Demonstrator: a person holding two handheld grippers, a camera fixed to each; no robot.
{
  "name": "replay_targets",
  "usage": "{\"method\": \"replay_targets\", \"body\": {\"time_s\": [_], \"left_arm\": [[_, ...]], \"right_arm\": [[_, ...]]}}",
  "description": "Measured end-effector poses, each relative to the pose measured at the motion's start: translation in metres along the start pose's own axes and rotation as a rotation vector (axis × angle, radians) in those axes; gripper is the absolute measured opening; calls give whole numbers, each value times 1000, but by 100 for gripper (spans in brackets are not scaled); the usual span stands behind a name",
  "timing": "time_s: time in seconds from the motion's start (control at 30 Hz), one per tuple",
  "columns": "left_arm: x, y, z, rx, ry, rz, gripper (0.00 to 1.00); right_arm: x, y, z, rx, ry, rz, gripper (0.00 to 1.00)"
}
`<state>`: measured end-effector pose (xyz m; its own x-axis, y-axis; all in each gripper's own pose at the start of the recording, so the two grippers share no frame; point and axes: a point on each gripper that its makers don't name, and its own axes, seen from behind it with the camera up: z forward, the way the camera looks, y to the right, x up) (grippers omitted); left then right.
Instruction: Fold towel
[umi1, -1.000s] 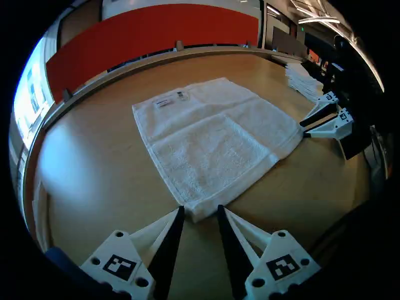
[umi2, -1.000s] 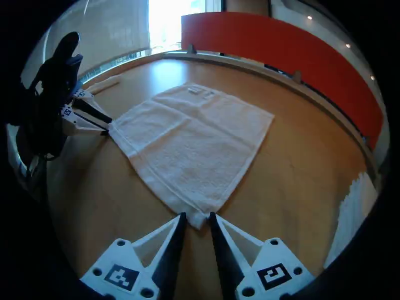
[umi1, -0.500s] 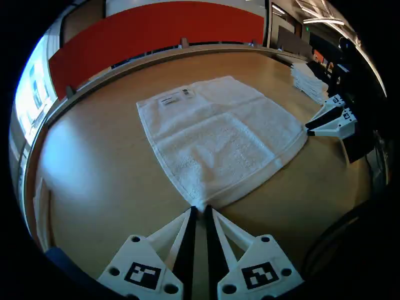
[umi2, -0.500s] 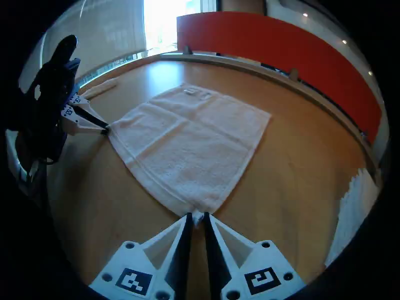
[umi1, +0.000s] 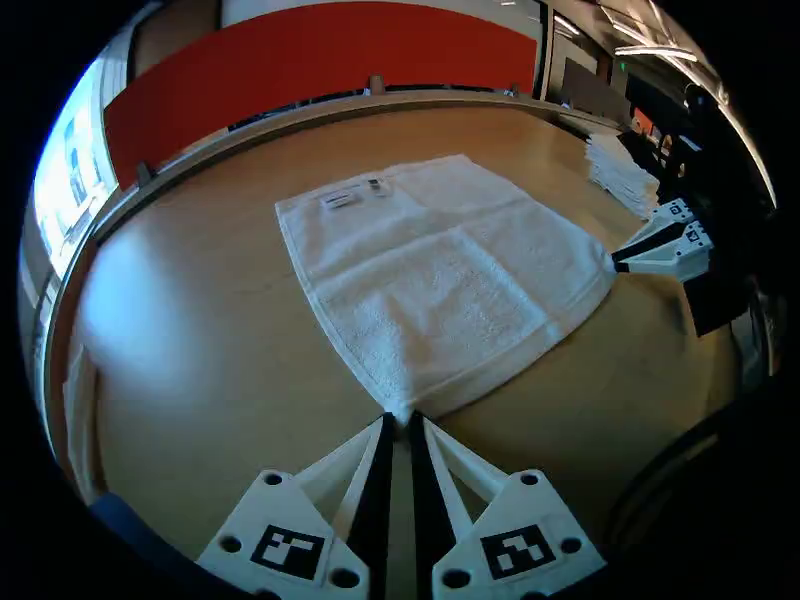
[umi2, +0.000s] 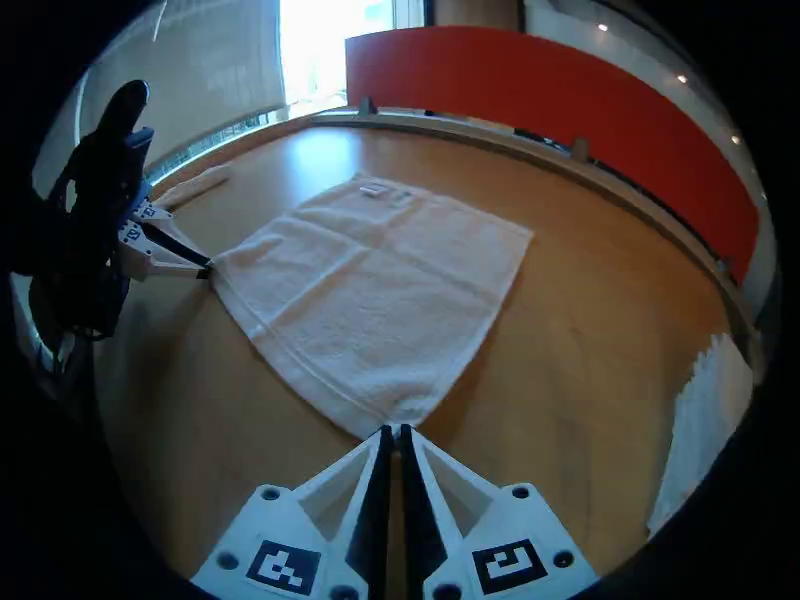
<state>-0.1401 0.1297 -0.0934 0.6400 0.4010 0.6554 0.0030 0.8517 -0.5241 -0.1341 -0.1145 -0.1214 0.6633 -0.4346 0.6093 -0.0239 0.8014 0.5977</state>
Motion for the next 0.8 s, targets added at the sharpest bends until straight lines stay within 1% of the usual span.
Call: {"method": "replay_targets", "body": {"time_s": [0.17,0.37,0.67,0.8], "left_arm": [[0,1,1,-1,-2,4,12],[5,3,-2,-4,3,-7,12],[23,3,-19,-10,24,-37,12],[31,4,-30,-12,30,-48,12]], "right_arm": [[1,2,-1,-7,-1,5,5],[7,0,-5,4,7,17,5],[30,1,-23,8,49,13,5],[41,1,-33,9,64,9,5]]}}
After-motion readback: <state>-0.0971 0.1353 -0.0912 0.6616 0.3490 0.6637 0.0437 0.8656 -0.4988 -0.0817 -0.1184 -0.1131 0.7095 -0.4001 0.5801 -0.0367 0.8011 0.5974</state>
